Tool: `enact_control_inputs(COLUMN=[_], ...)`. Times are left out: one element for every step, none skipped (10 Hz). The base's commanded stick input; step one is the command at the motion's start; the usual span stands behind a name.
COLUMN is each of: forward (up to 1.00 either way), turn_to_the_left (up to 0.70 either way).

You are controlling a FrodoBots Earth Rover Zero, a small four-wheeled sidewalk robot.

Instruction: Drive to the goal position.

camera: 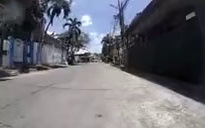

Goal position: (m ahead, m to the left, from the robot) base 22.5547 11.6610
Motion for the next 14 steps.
enact_control_inputs(forward=[1.0, 1.0, 1.0, 1.0, 1.0, 1.0, 1.0, 1.0, 1.0, 1.0, 1.0, 1.0, 1.0, 1.0], turn_to_the_left=[-0.29, -0.29, -0.29, -0.16, 0.09, 0.11, 0.11, 0.11, 0.11, 0.11, 0.11, 0.11, 0.11, 0.11])
